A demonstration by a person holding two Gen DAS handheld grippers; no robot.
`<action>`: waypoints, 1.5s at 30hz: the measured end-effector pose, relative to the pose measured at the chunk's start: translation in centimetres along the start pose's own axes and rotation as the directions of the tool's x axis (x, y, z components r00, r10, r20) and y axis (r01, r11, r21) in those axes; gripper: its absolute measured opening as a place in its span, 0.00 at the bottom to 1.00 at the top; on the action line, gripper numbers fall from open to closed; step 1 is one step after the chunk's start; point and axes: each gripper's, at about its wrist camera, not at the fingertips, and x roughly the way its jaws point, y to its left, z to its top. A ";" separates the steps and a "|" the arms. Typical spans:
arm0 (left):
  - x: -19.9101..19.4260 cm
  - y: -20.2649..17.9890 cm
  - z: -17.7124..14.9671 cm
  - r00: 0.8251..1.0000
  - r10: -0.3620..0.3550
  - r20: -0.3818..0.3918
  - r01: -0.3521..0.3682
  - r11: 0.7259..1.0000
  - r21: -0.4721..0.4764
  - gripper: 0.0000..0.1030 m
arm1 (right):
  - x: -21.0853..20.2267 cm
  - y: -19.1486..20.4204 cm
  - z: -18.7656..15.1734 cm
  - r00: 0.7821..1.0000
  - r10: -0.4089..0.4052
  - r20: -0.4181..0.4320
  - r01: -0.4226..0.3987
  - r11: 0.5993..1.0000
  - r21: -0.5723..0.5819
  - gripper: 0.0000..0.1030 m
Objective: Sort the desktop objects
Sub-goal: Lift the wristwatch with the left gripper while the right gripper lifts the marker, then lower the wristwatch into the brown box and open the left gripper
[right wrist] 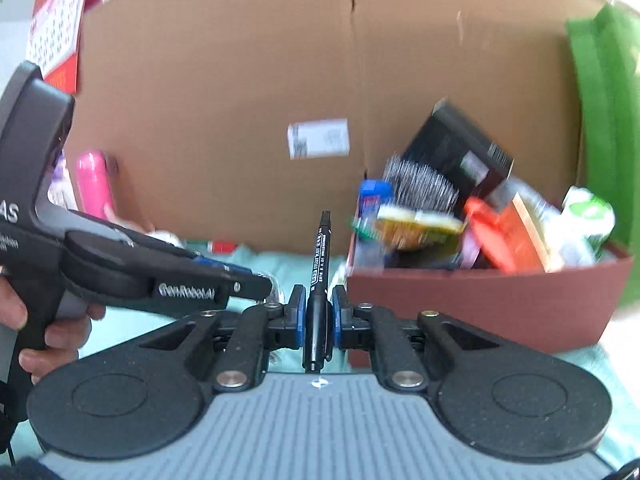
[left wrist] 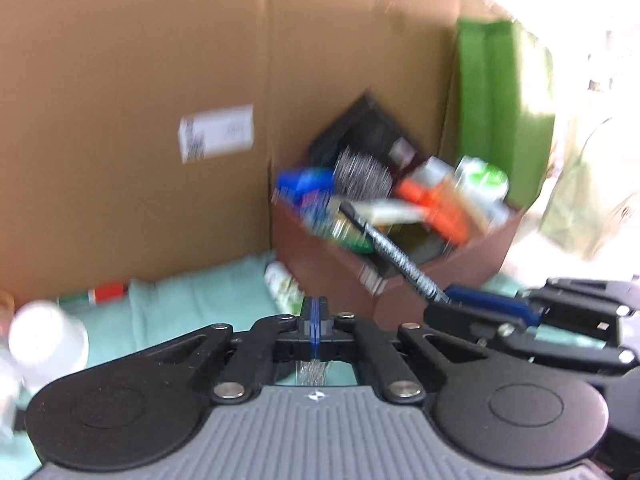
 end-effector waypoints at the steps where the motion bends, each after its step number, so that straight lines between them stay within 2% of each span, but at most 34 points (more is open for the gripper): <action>1: -0.5 -0.4 0.7 1.000 -0.006 0.026 0.006 1.000 0.013 0.00 | -0.4 -0.1 0.4 1.000 -0.007 0.015 0.007 1.000 -0.001 0.11; 4: -1.1 -1.2 1.7 0.998 0.011 0.068 -0.015 0.999 0.048 0.00 | -1.4 -1.0 1.0 0.998 -0.033 0.047 0.033 0.999 0.000 0.11; 6: -0.8 -1.4 1.3 0.999 0.019 0.051 -0.021 0.998 0.051 0.00 | -1.8 -1.6 1.0 0.998 -0.044 0.050 0.044 0.999 0.012 0.11; 7: -0.1 -1.4 0.6 0.999 0.021 0.024 -0.023 0.998 0.054 0.05 | -1.8 -1.9 0.8 0.998 -0.050 0.046 0.049 0.999 0.019 0.11; 9: 1.5 -1.4 -0.9 0.998 0.039 -0.046 -0.037 0.998 0.058 0.29 | -1.8 -2.2 0.4 0.998 -0.056 0.037 0.054 0.998 0.033 0.11; 10: 2.6 -1.5 -2.1 0.995 0.057 -0.084 -0.052 0.997 0.060 0.46 | -1.7 -2.4 0.3 0.998 -0.057 0.030 0.055 0.998 0.041 0.11; 11: 3.6 -1.7 -3.1 0.991 0.071 -0.115 -0.063 0.996 0.067 0.47 | -1.5 -2.5 0.0 0.998 -0.056 0.023 0.055 0.997 0.045 0.11; 14: 6.9 -1.7 -5.3 0.973 0.102 -0.207 -0.088 0.993 0.078 0.47 | -1.1 -2.5 -0.4 0.999 -0.053 0.005 0.052 0.997 0.050 0.11; 18: 9.4 -1.6 -6.0 0.961 0.116 -0.251 -0.111 0.993 0.037 0.47 | -1.1 -2.5 -0.8 0.999 -0.049 -0.007 0.049 0.998 0.040 0.11; 19: 9.5 -1.6 -6.2 0.964 0.116 -0.240 -0.112 0.993 0.030 0.45 | -1.1 -2.6 -0.8 0.999 -0.053 -0.008 0.053 0.998 0.039 0.11; 20: 9.6 -1.5 -6.1 0.966 0.102 -0.239 -0.100 0.995 0.022 0.31 | -1.2 -2.7 -0.9 0.998 -0.058 -0.010 0.058 0.997 0.040 0.11; 26: 8.3 -1.2 -5.9 0.967 0.054 -0.248 -0.057 0.998 -0.004 0.31 | -1.4 -3.6 -1.0 0.997 -0.077 -0.007 0.077 0.995 0.057 0.11; 30: 6.5 -1.5 -4.6 0.979 0.034 -0.202 -0.038 0.999 -0.014 0.31 | -1.6 -3.5 -0.9 0.998 -0.066 0.001 0.066 0.996 0.060 0.11; 36: 2.8 -1.9 -0.5 0.998 -0.020 -0.061 0.019 1.000 -0.017 0.31 | -2.8 -3.5 0.1 0.996 -0.074 0.056 0.071 0.996 0.055 0.11; 41: 0.5 -3.3 3.7 0.996 -0.082 0.043 0.082 0.997 0.004 0.31 | -3.5 -4.6 1.0 0.989 -0.123 0.086 0.118 0.991 0.061 0.11; 45: 1.3 -5.2 7.0 0.990 -0.121 0.066 0.119 0.992 0.033 0.31 | -3.3 -6.1 1.7 0.983 -0.158 0.093 0.151 0.985 0.081 0.11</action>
